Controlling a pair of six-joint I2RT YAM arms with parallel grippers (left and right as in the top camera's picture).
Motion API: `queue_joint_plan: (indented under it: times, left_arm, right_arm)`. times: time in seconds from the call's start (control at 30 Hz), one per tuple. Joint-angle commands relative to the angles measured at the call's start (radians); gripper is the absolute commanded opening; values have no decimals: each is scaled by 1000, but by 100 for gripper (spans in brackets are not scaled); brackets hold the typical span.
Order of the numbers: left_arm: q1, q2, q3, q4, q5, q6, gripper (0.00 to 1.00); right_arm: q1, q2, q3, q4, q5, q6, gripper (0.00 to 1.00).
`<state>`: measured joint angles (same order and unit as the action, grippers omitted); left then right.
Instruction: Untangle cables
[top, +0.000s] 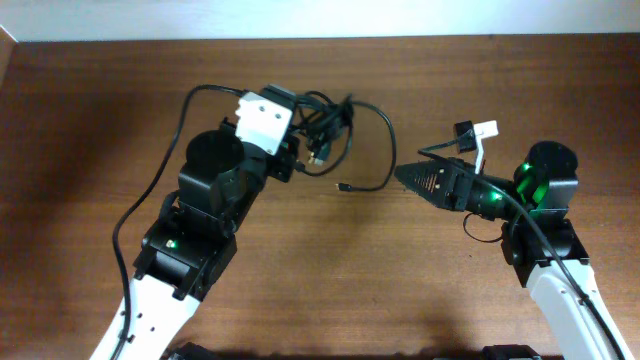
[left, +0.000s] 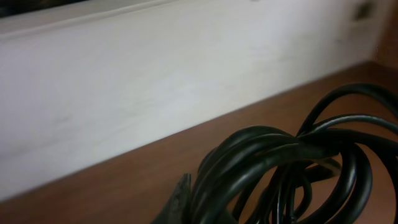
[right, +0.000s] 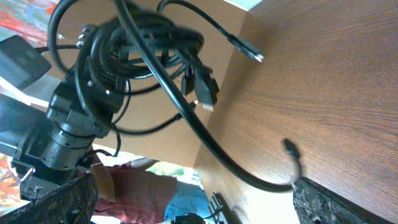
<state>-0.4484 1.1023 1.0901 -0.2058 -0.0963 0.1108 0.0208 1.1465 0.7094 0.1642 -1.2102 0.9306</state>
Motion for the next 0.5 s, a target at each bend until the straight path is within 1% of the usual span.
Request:
queue_joint_plan:
  times: [0.0, 0.1, 0.13, 0.2, 0.3, 0.47]
  left_arm:
    - [0, -26, 12, 10, -148, -150, 0]
    - [0, -26, 12, 2, -117, -179, 0]
    - [0, -26, 12, -7, -82, -179, 0]
    - [0, -26, 12, -21, 71, -179, 0]
    - [0, -26, 12, -50, 228, -178, 0]
    - [0, -47, 12, -88, 232, -174, 0]
  right_arm:
    - [-2, -11, 3, 4, 11, 5, 99]
    - [-2, -11, 3, 3, 15, 6, 99]
    - [-2, -11, 3, 3, 20, 8, 99]
    - [-2, -11, 3, -2, 56, 80, 99]
    - [-2, -11, 3, 0, 129, 232, 99]
    - [-3, -11, 3, 0, 172, 283, 99]
